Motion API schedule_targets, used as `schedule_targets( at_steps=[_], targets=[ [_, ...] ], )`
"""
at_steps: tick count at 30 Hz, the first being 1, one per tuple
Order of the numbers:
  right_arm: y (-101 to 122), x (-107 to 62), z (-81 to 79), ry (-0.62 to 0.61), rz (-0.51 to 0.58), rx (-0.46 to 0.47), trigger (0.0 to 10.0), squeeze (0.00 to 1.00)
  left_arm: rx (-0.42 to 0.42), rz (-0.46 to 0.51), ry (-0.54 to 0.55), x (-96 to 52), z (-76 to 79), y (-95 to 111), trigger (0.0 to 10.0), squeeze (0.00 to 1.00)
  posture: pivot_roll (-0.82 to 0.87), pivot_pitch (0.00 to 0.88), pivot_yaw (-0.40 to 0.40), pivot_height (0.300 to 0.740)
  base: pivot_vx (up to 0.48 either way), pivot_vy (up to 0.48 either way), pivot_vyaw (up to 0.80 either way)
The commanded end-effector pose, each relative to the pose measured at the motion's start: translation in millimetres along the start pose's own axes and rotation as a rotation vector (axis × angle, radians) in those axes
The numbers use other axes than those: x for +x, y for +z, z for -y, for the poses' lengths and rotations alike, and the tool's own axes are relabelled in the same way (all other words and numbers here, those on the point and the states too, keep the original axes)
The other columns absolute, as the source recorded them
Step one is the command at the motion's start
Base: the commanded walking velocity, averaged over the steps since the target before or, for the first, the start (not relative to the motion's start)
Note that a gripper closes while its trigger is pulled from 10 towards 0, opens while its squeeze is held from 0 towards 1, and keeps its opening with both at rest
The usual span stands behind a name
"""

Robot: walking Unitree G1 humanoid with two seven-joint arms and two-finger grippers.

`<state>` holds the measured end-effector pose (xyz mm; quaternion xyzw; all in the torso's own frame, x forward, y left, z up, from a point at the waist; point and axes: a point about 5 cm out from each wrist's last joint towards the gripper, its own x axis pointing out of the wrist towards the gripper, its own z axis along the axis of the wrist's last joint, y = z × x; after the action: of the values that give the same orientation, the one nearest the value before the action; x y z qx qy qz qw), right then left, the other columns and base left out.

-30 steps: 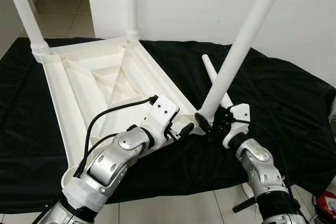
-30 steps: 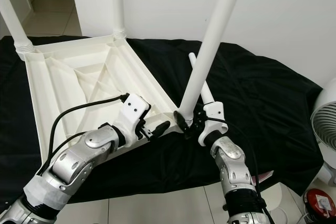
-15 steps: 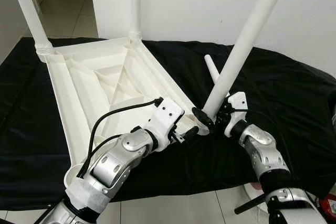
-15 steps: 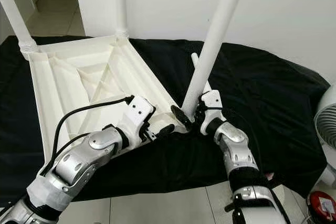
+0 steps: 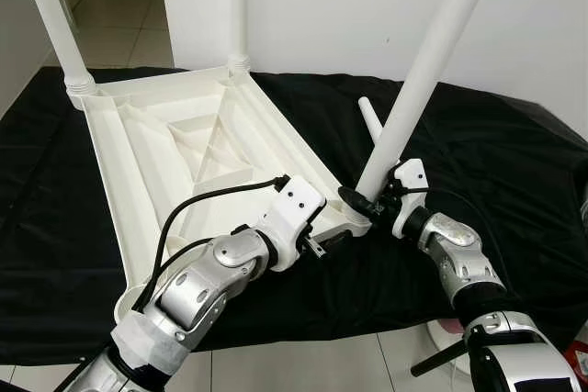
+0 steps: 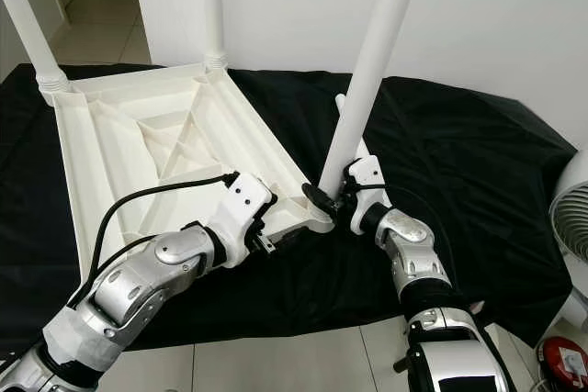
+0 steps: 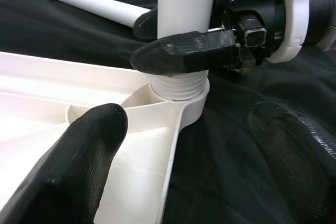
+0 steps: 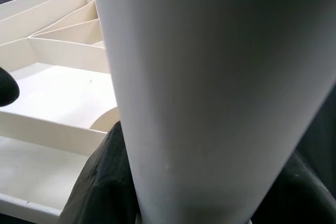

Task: Building children table

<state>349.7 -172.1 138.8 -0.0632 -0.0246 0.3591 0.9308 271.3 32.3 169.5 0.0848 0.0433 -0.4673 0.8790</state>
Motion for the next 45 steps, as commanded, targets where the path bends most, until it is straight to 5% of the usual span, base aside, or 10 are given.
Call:
schedule_targets(
  at_steps=[1,6,19,22,33,34,45],
  targets=[
    [-12,-3.1,-3.0,0.013,-0.049,0.003,10.0,0.0,-0.004,-0.014,-0.164,-0.6,6.8,-3,10.0,0.0,0.06,0.013,-0.082,0.74,0.0,0.0,0.0],
    [-16,-2.9,-5.8,-0.02,-0.052,0.042,10.0,0.0,-0.006,-0.02,-0.156,-1.0,5.2,-3,10.0,0.0,0.06,0.011,-0.085,0.74,0.0,0.0,0.0],
    [-28,2.1,-10.9,-0.461,-0.137,0.162,10.0,0.0,-0.011,-0.023,-0.153,-1.8,5.6,-4,10.0,0.0,0.05,0.009,-0.099,0.74,0.0,0.0,0.0],
    [-23,3.5,-26.8,-0.644,-0.108,0.207,10.0,0.0,-0.016,-0.02,-0.152,-2.6,4.0,-4,10.0,0.0,0.04,0.006,-0.099,0.74,0.0,0.0,0.0],
    [-9,4.5,-56.2,-0.798,-0.065,0.25,10.0,0.0,-0.014,-0.022,-0.151,-3.9,2.9,-5,10.0,0.0,0.04,0.0,-0.101,0.74,0.0,0.0,0.0],
    [-6,5.2,-60.3,-0.776,-0.049,0.259,10.0,1.0,-0.013,-0.024,-0.149,-4.2,1.9,-5,10.0,0.0,0.04,0.0,-0.099,0.74,0.0,0.0,0.0],
    [10,-7.2,-47.4,-0.62,0.073,0.237,10.0,1.0,-0.018,-0.02,-0.148,-4.9,4.1,-6,10.0,0.0,0.04,0.006,-0.099,0.74,0.0,0.0,0.0]
  ],
)
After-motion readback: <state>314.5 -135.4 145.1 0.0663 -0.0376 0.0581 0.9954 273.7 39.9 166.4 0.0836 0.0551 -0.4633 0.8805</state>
